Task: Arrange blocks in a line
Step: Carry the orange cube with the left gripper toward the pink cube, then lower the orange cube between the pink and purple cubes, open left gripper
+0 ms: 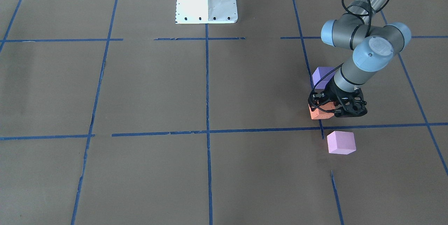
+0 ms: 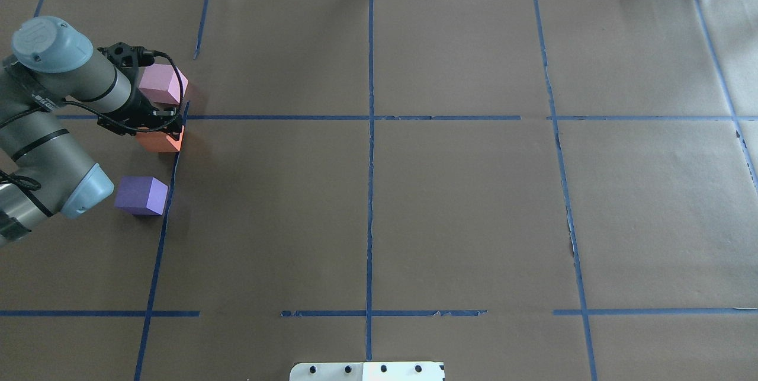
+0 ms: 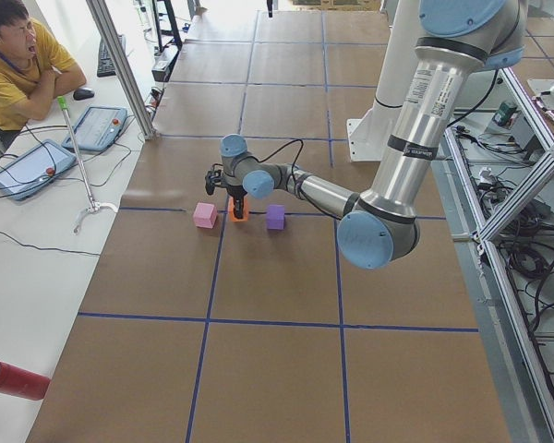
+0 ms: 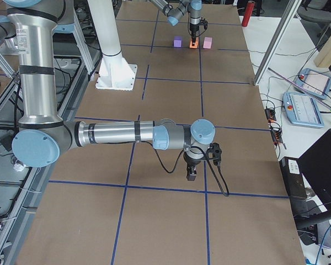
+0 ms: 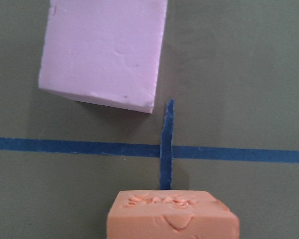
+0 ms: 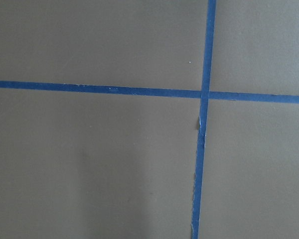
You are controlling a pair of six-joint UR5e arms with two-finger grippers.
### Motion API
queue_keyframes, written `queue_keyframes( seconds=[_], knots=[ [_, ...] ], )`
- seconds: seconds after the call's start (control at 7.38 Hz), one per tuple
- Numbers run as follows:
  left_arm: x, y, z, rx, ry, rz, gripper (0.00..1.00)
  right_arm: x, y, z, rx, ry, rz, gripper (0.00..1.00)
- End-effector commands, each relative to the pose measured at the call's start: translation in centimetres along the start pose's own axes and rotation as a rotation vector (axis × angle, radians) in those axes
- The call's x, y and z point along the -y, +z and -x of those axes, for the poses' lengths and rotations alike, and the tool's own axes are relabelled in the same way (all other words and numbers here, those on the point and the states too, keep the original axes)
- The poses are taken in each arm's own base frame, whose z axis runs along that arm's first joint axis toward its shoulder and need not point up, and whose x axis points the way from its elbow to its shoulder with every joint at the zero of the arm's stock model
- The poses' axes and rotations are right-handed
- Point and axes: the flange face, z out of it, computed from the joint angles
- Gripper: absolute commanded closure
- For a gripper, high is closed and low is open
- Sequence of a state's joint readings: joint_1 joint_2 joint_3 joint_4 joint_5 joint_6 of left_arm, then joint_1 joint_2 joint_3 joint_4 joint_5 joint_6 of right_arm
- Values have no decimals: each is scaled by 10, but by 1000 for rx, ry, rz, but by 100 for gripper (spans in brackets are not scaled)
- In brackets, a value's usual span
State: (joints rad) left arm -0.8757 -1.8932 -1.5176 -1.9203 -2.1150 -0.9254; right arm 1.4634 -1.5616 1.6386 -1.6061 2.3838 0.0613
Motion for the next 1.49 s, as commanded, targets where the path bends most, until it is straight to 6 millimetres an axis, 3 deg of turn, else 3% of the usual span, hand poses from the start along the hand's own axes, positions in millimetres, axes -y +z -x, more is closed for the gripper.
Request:
queue_keyframes(
  seconds=[0.0,0.41,0.54,0.68,0.95,1.08,1.36],
  knots=[
    [-1,0,15,9,25,1,69,0,0,0,0,-1,-1,0],
    [-3,1,17,10,29,1,67,0,0,0,0,-1,-1,0],
    [-3,0,16,9,28,-3,23,0,0,0,0,0,0,0],
    [-3,-2,13,-6,28,-13,1,0,0,0,0,-1,-1,0],
    [-3,-3,13,-8,33,-15,0,0,0,0,0,0,0,0],
    [-1,-15,9,-25,46,-31,1,0,0,0,0,0,0,0],
    [19,-70,18,-54,29,-114,1,0,0,0,0,-1,-1,0]
  ],
)
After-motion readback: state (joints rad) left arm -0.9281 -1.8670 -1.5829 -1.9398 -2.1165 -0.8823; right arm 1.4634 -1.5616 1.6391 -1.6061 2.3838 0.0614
